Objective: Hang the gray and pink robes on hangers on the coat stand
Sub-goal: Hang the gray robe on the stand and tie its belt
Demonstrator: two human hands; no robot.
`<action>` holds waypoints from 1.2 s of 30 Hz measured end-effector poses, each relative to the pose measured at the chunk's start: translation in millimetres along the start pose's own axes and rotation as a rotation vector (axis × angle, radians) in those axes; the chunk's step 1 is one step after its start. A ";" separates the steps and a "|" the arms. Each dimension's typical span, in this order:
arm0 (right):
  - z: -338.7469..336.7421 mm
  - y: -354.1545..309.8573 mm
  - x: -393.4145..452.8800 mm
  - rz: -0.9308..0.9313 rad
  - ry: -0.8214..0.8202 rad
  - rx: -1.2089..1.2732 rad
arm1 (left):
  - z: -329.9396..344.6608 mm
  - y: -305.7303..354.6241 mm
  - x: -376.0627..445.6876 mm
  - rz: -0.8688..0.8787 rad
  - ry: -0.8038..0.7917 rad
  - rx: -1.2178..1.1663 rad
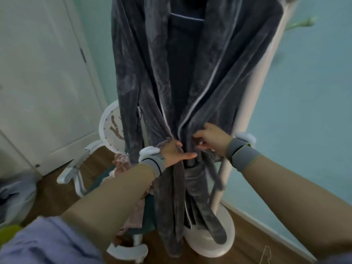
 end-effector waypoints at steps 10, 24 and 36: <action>-26.3 47.1 -40.0 0.003 0.120 -0.385 | 7.3 9.1 4.5 0.001 0.056 0.004; -81.2 -34.5 -80.5 -0.144 0.482 0.255 | 0.3 -20.7 8.0 -0.066 0.027 -0.001; -0.4 -37.4 -88.2 -0.218 0.065 0.023 | 20.1 -8.3 2.6 -0.040 -0.149 -0.131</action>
Point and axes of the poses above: each hand's wrist, its own x-axis towards the middle knuckle, its own z-axis out of the palm, y = z × x, the point moved 9 cm from there along x, towards the middle knuckle, and after that the axes turned 7 degrees about x, right-handed, at the moved point
